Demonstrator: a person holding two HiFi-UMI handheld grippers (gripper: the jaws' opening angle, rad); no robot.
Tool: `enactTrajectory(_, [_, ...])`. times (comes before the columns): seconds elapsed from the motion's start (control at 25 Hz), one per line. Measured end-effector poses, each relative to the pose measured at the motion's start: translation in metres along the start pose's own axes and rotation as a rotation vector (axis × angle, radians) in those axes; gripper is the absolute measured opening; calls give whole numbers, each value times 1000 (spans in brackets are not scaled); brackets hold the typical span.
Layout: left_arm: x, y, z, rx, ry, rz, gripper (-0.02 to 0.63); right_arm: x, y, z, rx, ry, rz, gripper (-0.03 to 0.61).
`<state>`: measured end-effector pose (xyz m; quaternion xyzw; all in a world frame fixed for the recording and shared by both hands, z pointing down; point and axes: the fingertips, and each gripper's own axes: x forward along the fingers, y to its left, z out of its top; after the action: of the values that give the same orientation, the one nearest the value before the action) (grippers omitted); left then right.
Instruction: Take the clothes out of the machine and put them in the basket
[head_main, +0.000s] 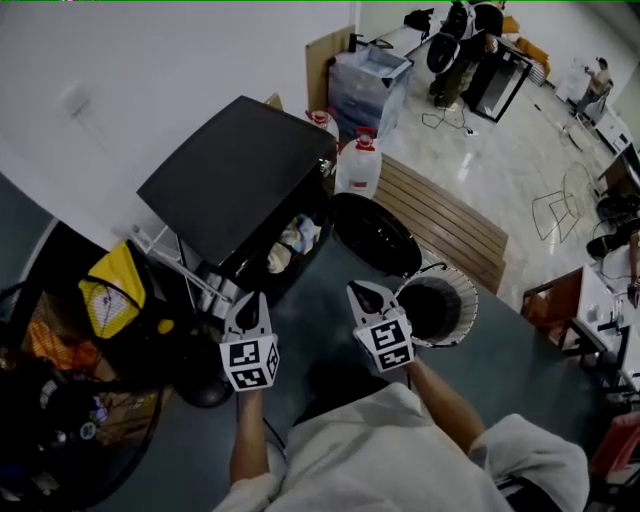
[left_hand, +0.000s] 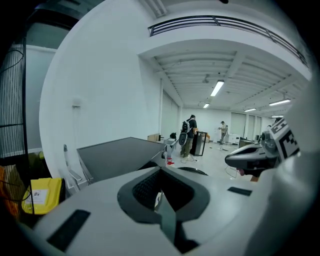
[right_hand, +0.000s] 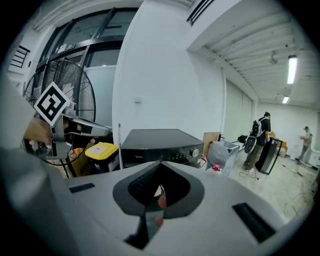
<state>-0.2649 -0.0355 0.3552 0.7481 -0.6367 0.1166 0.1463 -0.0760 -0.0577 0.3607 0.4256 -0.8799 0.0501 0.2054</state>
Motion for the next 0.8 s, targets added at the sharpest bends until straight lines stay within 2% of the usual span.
enactTrajectory(0.24, [30, -4, -26, -8, 39, 30, 18, 28, -24, -26, -2, 29, 33, 21])
enactTrajectory(0.48, [40, -1, -66, -61, 86, 140, 19, 50, -45, -59, -10, 58, 92, 21])
enactTrajectory(0.8, [59, 9, -136, -122, 133, 237, 18, 89, -58, -133, -34, 122, 158, 21])
